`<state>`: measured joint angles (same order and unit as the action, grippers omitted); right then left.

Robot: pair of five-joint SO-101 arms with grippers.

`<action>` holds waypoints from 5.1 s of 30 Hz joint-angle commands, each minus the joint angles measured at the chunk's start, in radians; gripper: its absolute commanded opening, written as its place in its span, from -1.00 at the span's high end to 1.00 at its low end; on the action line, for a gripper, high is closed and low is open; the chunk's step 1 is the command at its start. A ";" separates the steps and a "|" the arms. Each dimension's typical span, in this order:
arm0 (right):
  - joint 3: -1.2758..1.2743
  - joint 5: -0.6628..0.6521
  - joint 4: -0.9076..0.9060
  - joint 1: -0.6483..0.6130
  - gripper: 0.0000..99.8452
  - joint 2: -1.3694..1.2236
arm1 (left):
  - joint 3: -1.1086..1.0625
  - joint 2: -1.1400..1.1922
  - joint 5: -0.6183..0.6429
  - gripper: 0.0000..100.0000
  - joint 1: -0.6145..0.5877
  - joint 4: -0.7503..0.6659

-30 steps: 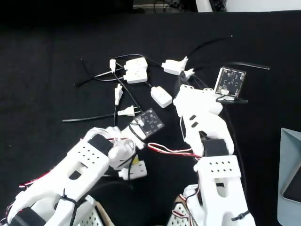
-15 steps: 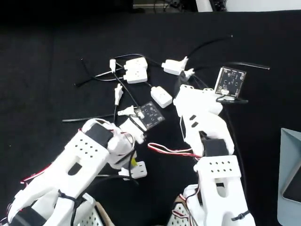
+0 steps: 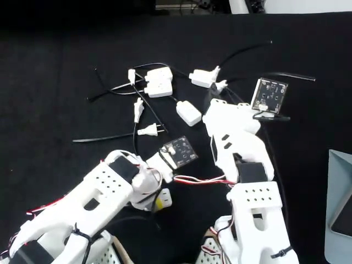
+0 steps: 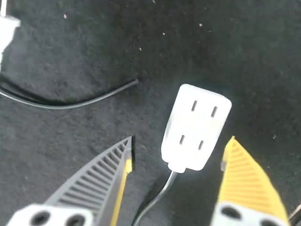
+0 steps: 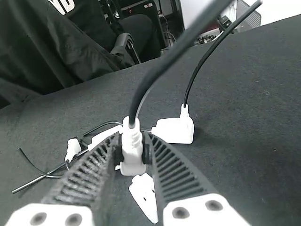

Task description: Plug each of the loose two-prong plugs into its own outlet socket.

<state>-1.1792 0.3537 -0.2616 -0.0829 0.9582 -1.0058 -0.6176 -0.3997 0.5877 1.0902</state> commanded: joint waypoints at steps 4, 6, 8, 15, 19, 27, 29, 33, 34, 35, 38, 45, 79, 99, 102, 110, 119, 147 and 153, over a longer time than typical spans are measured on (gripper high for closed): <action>0.004 -0.012 0.015 -0.009 0.97 -0.002 | 0.004 0.035 0.000 0.40 0.012 -0.032; 0.004 -0.012 0.015 -0.009 0.97 -0.002 | 0.001 0.095 0.000 0.40 0.012 -0.071; 0.002 -0.012 0.015 -0.009 0.97 -0.002 | 0.010 0.180 0.005 0.40 0.010 -0.103; 0.002 -0.012 0.015 -0.008 0.97 -0.002 | 0.093 0.307 0.061 0.60 0.008 -0.135; 0.002 -0.012 0.015 -0.008 0.97 -0.002 | 0.093 0.284 0.061 0.83 0.005 -0.135; 0.002 -0.012 0.015 -0.008 0.97 -0.002 | 0.061 0.222 -0.015 0.93 -0.225 -0.135; 0.002 -0.012 0.015 -0.008 0.97 -0.002 | 0.059 0.222 -0.087 0.93 -0.280 -0.132; 0.002 -0.012 0.015 -0.008 0.97 -0.002 | 0.059 0.215 -0.146 0.80 -0.335 -0.120; 0.002 -0.012 0.015 -0.008 0.97 -0.002 | 0.061 0.212 -0.143 0.71 -0.338 -0.103; 0.002 -0.012 0.015 -0.008 0.97 -0.002 | 0.065 0.212 -0.144 0.64 -0.340 -0.087; 0.002 -0.035 0.015 -0.008 0.97 -0.002 | 0.071 0.203 -0.146 0.52 -0.341 -0.081; 0.022 -0.153 -0.054 -0.020 0.97 -0.002 | 0.082 -0.008 -0.150 0.52 -0.383 0.028; 0.105 -0.316 -0.258 -0.637 0.98 -0.298 | -0.410 -0.865 0.172 0.52 -1.024 -0.021; -0.122 -0.322 -0.239 -0.712 0.98 0.136 | -0.387 -0.870 0.405 0.51 -0.743 -0.399; -0.127 -0.322 -0.252 -0.712 0.98 0.150 | -0.323 -0.872 0.402 0.51 -0.671 -0.322; -0.125 -0.322 -0.255 -0.712 0.98 0.136 | -0.147 -0.872 0.405 0.51 -0.487 -0.138; -0.131 -0.322 -0.256 -0.712 0.98 0.137 | -0.154 -0.872 0.397 0.51 -0.340 -0.110; 0.059 -0.316 -0.307 -0.678 0.98 -0.268 | -0.418 -1.201 0.399 0.51 -0.923 0.029; 0.062 -0.316 -0.265 -0.663 0.98 -0.315 | -0.420 -1.201 0.399 0.51 -0.921 0.032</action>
<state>-1.1838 0.0361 -0.5562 -0.7641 0.6636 -1.4293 -1.8128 -0.0038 -0.3253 1.1224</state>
